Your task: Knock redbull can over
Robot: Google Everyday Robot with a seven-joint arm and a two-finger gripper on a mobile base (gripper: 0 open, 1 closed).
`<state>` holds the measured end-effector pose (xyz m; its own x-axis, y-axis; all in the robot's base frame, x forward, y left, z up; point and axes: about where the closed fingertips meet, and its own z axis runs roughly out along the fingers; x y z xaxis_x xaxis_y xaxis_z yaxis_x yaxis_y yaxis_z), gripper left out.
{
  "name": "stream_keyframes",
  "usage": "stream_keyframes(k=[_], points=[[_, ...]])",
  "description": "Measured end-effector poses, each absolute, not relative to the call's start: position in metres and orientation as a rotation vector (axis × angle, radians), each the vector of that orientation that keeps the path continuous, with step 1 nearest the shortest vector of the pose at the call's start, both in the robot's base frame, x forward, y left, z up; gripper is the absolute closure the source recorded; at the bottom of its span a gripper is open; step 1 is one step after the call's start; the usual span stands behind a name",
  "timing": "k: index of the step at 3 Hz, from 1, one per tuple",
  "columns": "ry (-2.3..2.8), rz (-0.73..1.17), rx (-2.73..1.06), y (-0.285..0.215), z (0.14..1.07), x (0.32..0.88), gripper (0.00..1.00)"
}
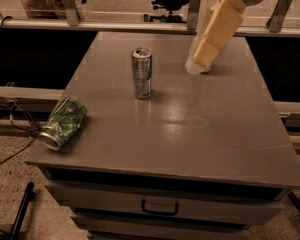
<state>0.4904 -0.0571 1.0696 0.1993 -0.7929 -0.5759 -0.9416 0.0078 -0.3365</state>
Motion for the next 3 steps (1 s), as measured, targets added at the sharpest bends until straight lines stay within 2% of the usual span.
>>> stream_keyframes(k=[1, 2, 3], points=[[1.619, 0.284, -1.793, -0.057, 1.065, 0.498, 0.0], [1.625, 0.33, -1.707, -0.062, 1.009, 0.547, 0.0], [1.673, 0.37, -1.542, -0.059, 0.935, 0.637, 0.0]])
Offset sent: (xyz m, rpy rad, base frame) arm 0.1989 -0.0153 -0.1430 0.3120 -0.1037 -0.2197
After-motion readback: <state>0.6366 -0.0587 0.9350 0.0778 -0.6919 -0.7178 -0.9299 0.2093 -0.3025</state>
